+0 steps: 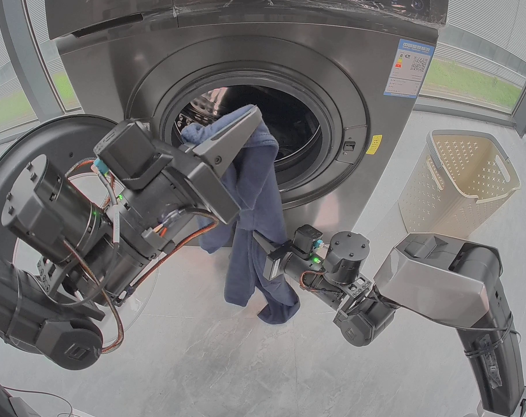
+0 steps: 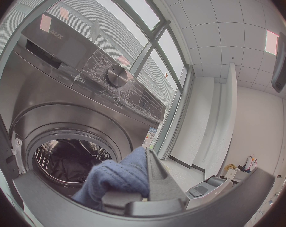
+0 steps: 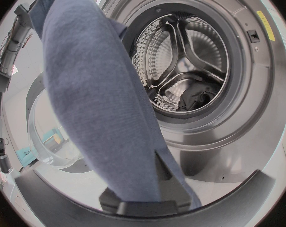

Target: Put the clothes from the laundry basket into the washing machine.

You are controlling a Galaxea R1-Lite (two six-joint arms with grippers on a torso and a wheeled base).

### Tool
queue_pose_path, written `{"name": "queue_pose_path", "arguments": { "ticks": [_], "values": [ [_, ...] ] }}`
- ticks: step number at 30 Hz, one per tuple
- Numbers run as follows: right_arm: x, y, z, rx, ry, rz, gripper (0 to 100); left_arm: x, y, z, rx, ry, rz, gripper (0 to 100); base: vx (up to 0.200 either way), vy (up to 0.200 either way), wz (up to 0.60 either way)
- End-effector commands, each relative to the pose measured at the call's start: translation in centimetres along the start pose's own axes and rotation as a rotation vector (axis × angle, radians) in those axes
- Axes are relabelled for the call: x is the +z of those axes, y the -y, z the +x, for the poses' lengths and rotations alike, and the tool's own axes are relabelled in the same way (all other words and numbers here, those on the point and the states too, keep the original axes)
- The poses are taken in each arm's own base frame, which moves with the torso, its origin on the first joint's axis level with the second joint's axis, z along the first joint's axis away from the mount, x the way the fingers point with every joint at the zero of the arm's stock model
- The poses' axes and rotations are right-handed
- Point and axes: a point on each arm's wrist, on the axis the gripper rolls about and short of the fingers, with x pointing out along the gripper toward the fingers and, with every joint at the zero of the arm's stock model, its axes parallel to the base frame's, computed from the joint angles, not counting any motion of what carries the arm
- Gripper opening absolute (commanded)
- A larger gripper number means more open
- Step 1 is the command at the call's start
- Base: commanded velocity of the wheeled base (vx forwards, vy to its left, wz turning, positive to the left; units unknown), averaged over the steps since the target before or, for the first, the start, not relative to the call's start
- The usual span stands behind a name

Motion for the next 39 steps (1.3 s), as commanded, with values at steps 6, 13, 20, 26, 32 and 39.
{"name": "queue_pose_path", "arguments": {
  "ticks": [6, 13, 20, 26, 32, 39],
  "values": [
    [4.6, 1.7, -1.5, -0.061, 0.065, -0.009, 0, -0.2, -3.0, -1.7, 0.115, -0.041, 0.044, 0, 0.000, 0.000, 0.00],
    [8.1, 2.1, -2.9, -0.081, 0.111, -0.021, 0, -2.3, -3.9, -3.6, 0.162, -0.150, 0.037, 0, 0.000, 0.000, 0.00],
    [10.3, 1.6, -3.6, -0.076, 0.142, -0.026, 0, -4.5, -5.5, -5.0, 0.228, -0.249, 0.047, 0, 0.000, 0.000, 0.00],
    [11.3, 1.3, -3.7, -0.095, 0.163, -0.026, 0, -6.1, -5.6, -6.4, 0.242, -0.335, 0.029, 0, 0.000, 0.000, 0.00],
    [11.4, 1.1, -3.7, -0.093, 0.168, -0.025, 0, -7.7, -5.9, -6.9, 0.254, -0.397, 0.016, 0, 0.000, 0.000, 0.00],
    [12.1, 1.0, -3.8, -0.091, 0.183, -0.027, 0, -9.2, -6.0, -7.2, 0.259, -0.448, 0.004, 0, 0.000, 0.000, 0.00]
  ]
}}
